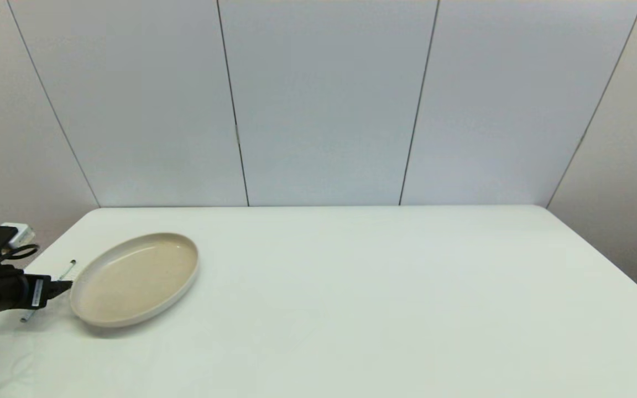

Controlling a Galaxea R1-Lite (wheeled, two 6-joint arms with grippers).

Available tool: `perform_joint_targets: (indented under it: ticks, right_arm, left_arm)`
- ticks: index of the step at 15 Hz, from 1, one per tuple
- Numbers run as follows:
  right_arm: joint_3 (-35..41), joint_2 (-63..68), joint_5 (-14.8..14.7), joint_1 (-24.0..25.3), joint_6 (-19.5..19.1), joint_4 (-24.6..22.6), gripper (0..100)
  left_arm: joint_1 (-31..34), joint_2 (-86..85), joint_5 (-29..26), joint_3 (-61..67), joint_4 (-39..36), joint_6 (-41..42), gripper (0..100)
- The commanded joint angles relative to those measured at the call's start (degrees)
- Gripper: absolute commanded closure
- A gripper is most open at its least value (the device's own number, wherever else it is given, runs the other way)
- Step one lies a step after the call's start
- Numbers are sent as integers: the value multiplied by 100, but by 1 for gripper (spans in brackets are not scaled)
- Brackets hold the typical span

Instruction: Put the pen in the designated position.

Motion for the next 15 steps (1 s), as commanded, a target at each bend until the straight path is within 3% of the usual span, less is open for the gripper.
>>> perform_joint_targets:
  ticks: [1,15]
  right_arm:
    - [1,6,2,0,-2,-2,0]
    - [1,6,2,0,-2,-2,0]
  left_arm:
    - [5,-123,16,-36,-134,-7,0]
    - [-4,-1538,517,-783,-107,-815,0]
